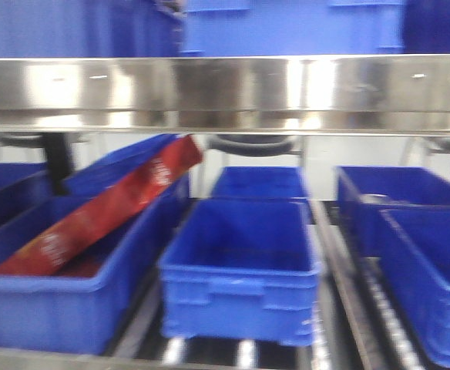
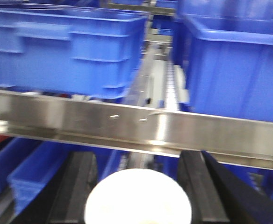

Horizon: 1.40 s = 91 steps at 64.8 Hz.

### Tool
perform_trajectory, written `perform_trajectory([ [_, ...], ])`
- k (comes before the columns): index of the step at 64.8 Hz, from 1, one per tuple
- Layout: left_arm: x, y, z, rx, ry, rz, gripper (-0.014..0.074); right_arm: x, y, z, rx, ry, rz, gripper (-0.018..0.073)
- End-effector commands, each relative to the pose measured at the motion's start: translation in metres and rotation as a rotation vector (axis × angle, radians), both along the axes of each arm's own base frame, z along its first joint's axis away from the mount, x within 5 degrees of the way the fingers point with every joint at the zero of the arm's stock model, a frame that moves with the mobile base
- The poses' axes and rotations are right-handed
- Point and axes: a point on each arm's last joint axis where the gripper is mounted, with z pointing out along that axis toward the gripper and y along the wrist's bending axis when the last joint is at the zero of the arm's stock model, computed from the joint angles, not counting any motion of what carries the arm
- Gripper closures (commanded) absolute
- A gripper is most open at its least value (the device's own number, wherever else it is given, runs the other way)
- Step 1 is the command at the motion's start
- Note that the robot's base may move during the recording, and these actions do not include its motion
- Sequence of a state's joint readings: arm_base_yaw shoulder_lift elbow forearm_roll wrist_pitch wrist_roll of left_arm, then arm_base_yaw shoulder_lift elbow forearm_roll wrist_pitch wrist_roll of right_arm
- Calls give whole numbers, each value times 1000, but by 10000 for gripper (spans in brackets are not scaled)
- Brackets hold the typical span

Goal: Place valve from conveyor to right shelf box

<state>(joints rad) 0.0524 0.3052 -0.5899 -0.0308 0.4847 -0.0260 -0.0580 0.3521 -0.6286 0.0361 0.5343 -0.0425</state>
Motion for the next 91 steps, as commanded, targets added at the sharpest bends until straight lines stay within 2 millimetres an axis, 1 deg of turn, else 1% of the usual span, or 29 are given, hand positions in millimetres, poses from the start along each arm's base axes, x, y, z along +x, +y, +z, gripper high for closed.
perform_trajectory([
  [1,-1,0,8,-4,-70,0,708,-1,0,10,-15,-93,-5,720],
  [91,-1,0,8,-4,-70,0,708,-1,0,10,-15,-93,-5,720],
])
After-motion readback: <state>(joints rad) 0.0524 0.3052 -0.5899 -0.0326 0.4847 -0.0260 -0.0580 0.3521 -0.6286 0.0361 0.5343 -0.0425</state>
